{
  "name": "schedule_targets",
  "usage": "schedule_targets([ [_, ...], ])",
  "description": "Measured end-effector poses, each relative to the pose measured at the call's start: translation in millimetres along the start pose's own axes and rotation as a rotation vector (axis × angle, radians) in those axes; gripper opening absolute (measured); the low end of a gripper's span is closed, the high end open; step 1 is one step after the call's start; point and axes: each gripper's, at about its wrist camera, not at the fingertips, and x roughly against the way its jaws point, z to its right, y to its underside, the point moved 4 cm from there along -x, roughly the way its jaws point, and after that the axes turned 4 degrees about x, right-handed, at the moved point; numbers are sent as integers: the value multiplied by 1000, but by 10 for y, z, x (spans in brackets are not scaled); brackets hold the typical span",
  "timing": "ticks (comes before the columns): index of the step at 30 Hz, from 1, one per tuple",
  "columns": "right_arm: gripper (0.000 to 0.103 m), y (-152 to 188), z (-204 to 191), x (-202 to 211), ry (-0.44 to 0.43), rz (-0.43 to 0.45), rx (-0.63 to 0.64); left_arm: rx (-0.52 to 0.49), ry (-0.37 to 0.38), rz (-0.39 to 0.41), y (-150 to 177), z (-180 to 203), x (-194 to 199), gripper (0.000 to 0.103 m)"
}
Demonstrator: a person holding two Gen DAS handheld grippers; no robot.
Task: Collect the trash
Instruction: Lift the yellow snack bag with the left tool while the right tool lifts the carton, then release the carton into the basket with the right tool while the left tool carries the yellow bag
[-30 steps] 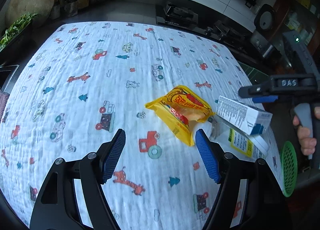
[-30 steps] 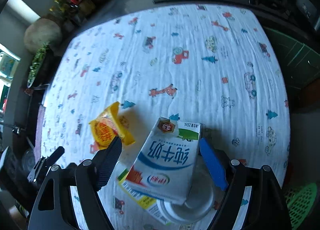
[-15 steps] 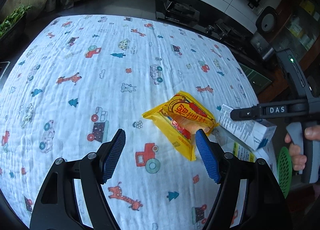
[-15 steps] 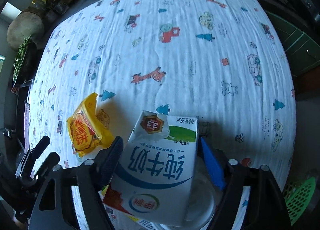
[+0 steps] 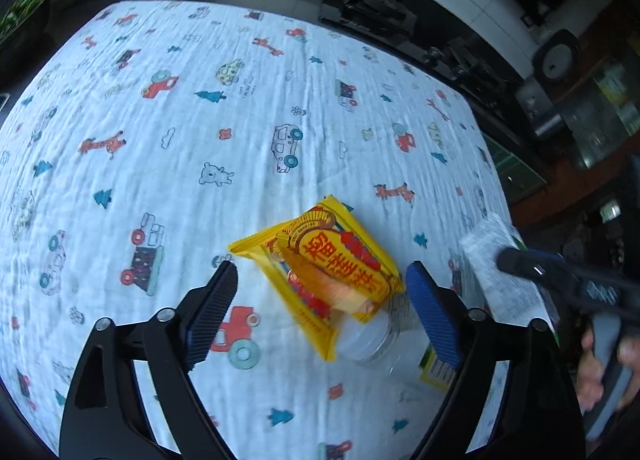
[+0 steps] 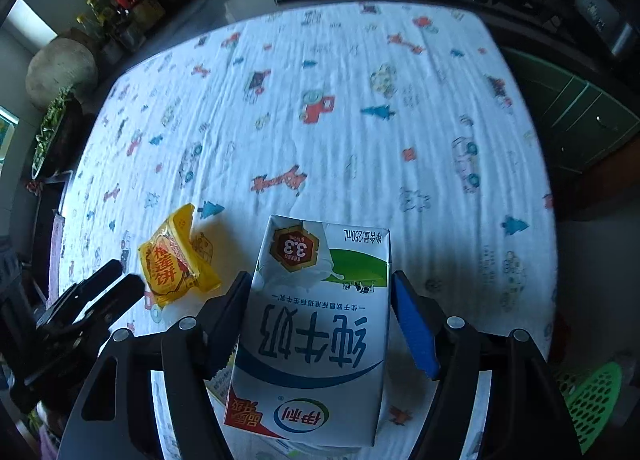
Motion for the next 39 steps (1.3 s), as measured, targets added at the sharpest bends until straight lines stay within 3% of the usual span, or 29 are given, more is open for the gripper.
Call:
schedule_targets([
  [8, 68, 135, 116, 347, 16, 98, 25, 118, -92, -55, -74, 18, -264, 92],
  [16, 68, 358, 305, 516, 31, 136, 14, 187, -170, -92, -74, -25, -515, 92],
  [21, 68, 503, 459, 557, 29, 141, -18, 188, -175, -95, -50, -34, -565, 77],
  [25, 68, 623, 556, 584, 23, 144, -41, 196, -136, -91, -49, -31, -546, 51],
  [26, 68, 643, 565, 591, 22, 145, -44, 200, -115, -94, -38, -38, -534, 40],
  [27, 68, 676, 582, 606, 20, 150, -48, 202, -104, -98, -21, -57, -510, 37],
  [39, 68, 1023, 725, 784, 5, 199, -76, 142, -66, 10, -1, 6, -50, 27],
])
